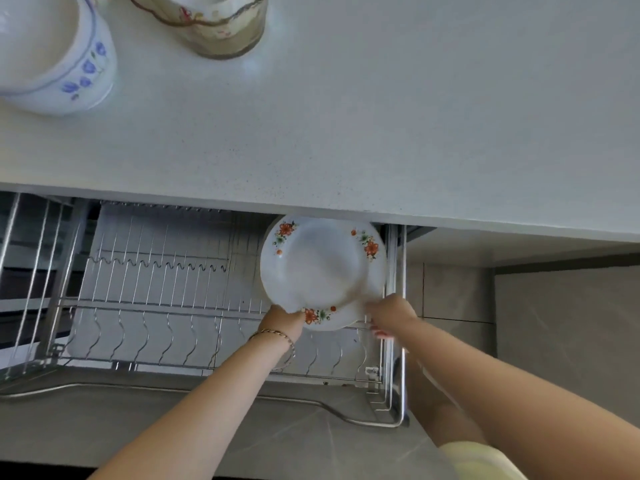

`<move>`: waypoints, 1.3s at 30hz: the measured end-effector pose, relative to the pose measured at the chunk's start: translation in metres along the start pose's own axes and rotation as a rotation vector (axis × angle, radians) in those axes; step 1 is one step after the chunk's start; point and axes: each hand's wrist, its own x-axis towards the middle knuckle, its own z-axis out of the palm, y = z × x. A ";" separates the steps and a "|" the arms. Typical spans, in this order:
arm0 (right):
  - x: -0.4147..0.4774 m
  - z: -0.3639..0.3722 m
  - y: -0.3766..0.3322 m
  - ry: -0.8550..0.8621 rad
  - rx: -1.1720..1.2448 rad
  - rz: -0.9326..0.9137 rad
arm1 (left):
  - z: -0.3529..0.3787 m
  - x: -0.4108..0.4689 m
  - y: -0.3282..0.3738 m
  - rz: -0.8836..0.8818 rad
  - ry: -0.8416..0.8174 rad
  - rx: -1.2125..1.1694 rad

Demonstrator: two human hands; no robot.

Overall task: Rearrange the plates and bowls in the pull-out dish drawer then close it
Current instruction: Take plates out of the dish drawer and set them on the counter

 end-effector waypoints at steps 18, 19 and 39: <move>-0.187 -0.380 0.151 0.387 -0.200 -0.308 | 0.238 -0.248 0.231 0.623 -0.265 0.429; -0.186 -0.406 0.164 0.441 -0.176 -0.290 | 0.263 -0.261 0.241 0.628 -0.305 0.423; -0.068 -0.601 0.327 0.751 0.123 0.438 | 0.540 -0.287 0.302 0.378 -0.550 0.221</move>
